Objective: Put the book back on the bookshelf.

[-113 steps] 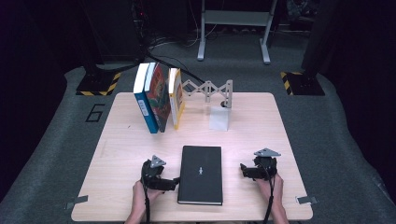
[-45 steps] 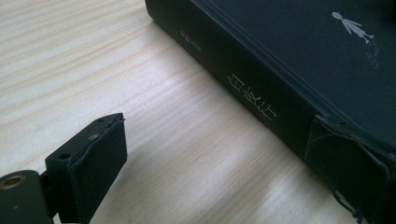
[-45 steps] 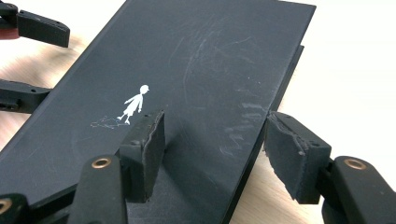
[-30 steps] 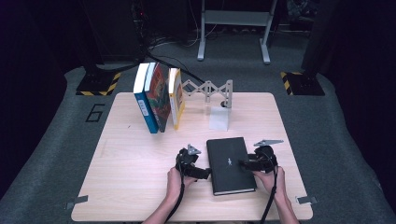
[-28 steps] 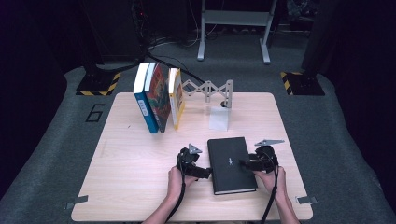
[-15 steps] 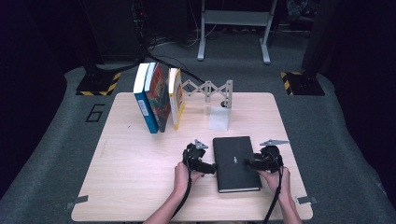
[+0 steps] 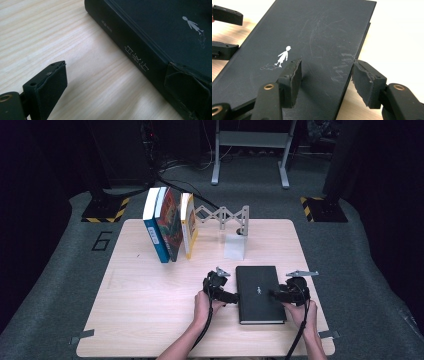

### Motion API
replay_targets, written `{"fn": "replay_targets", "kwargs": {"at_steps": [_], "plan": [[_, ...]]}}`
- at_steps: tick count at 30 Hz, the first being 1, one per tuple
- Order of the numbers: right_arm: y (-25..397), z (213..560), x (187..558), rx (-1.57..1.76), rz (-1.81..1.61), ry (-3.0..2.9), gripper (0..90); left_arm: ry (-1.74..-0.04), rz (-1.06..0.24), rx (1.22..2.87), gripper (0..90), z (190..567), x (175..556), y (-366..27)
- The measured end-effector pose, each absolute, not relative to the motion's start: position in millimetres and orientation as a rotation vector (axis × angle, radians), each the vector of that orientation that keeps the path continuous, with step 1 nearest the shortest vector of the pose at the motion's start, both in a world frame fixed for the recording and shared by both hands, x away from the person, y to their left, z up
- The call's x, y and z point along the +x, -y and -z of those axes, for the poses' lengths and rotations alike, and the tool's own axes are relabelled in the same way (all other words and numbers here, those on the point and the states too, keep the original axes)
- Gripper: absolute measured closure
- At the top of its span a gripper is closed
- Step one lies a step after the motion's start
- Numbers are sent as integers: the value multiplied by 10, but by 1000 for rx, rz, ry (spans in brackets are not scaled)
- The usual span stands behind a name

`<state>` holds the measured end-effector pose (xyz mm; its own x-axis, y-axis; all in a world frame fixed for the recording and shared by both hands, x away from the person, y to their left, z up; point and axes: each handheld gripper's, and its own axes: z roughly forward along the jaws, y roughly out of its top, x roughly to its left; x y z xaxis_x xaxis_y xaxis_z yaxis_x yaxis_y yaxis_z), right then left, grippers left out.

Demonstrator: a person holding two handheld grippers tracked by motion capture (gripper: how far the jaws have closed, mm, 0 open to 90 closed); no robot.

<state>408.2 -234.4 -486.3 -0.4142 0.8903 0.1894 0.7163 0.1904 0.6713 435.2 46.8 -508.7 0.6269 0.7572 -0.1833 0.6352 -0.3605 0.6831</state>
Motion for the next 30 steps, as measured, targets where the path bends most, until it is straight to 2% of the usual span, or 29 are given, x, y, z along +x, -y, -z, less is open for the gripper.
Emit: {"fn": "replay_targets", "kwargs": {"at_steps": [9, 11, 13, 17, 18, 20, 30], "plan": [[2489, 4877, 4096, 1589, -1062, -2198, 394, -1087, -188, 2105, 38, 5097, 4402, -385], [2503, 4883, 4105, 1601, -1056, -2196, 336, -1100, -185, 2092, 20, 5094, 4391, -422], [2523, 4899, 4111, 1633, -1059, -2212, 261, -1104, -201, 2088, 12, 5062, 4370, -505], [2538, 4898, 4108, 1612, -1053, -2217, 225, -1096, -268, 2118, 11, 5029, 4316, -700], [2542, 4892, 4114, 1598, -1050, -2220, 193, -1094, -291, 2131, 12, 5032, 4299, -783], [2543, 4880, 4123, 1590, -1050, -2226, 193, -1113, -342, 2146, 12, 5063, 4247, -996], [2560, 4859, 4260, 1585, -1080, -2250, 172, -1191, -442, 2157, 12, 5228, 4133, -1520]]}}
